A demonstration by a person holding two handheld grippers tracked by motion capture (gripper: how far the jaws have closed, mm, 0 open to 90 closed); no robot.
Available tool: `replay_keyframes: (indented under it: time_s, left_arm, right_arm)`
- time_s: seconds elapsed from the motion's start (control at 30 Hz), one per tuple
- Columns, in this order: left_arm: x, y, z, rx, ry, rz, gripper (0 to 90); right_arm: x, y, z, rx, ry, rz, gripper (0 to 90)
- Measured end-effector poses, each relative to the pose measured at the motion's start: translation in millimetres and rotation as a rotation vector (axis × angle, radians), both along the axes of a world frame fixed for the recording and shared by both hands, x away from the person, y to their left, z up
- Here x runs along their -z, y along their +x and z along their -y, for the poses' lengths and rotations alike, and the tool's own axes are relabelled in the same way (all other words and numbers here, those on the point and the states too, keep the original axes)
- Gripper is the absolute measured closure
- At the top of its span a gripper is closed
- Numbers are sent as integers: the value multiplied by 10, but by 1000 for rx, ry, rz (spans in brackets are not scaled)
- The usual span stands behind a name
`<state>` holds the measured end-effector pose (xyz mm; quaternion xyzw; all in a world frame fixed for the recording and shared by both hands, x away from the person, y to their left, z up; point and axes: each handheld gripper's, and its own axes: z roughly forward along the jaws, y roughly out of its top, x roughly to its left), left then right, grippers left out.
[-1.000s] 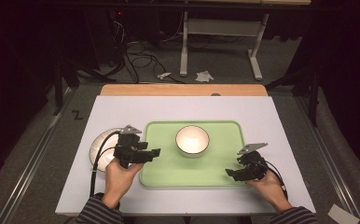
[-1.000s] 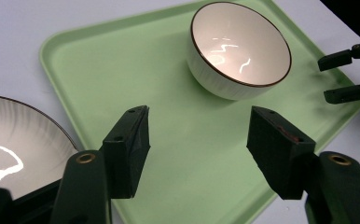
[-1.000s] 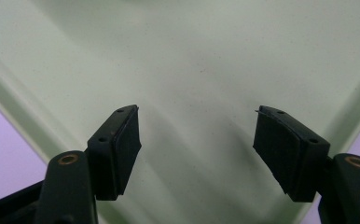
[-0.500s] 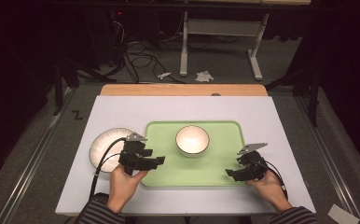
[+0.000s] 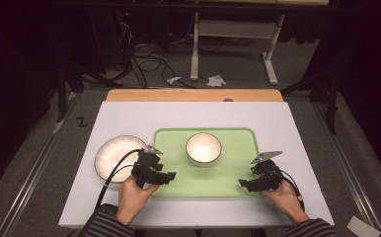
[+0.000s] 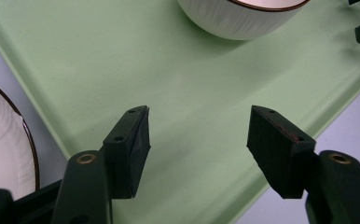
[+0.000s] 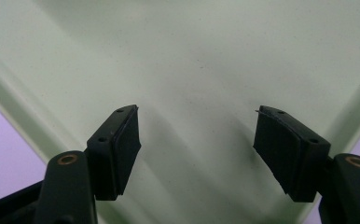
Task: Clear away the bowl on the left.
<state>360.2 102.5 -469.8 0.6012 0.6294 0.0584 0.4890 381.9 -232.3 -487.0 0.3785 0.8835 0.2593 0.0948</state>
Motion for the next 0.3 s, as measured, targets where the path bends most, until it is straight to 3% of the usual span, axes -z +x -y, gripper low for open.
replay_keyframes:
  time_s: [0.3]
  left_arm:
    - [27,6,7,9,10,-8,390]
  right_arm:
    - [4,9,7,7,7,-9,322]
